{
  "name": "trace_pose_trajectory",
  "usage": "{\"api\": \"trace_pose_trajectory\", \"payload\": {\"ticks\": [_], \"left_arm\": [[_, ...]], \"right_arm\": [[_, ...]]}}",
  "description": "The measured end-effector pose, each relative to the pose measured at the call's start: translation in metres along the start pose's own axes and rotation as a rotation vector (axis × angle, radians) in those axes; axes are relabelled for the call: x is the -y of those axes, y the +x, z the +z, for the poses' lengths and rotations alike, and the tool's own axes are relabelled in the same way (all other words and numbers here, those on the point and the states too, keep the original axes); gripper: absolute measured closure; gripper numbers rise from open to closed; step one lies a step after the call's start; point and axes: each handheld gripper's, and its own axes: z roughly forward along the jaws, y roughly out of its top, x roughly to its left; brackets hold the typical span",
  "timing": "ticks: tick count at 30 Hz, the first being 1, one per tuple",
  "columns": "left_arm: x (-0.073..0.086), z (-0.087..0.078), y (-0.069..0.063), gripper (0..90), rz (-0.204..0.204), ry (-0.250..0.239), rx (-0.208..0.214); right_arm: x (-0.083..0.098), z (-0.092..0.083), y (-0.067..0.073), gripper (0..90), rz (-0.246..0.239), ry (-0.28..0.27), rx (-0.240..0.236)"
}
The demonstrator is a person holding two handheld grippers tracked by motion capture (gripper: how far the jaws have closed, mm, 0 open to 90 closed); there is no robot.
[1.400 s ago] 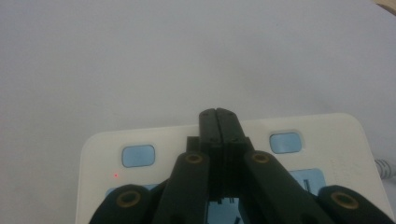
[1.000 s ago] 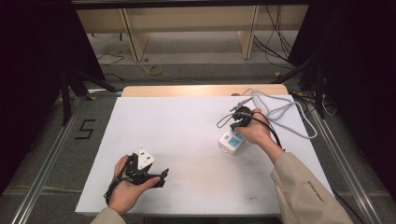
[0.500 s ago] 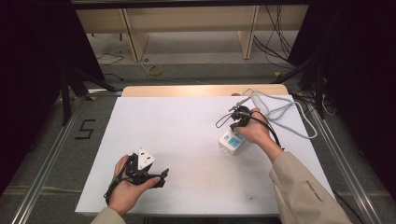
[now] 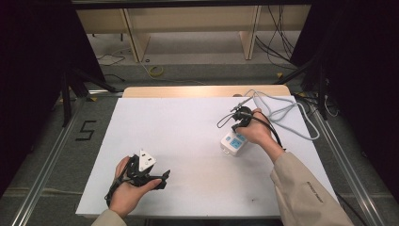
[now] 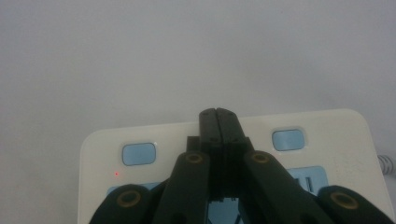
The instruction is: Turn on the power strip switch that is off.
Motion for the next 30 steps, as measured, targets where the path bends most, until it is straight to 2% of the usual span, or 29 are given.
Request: {"api": "trace_pose_trajectory", "payload": {"ticks": [24,30], "left_arm": [[-0.0005,0.0005,-0.0017,10.0,0.003,-0.002,0.0],[-0.0007,0.0003,-0.0022,10.0,0.005,0.001,0.002]], "right_arm": [[-0.0035,0.0006,0.0016,90.0,0.016,0.039,0.007],[-0.0047,0.0009,0.0033,90.0,0.004,0.045,0.019]]}}
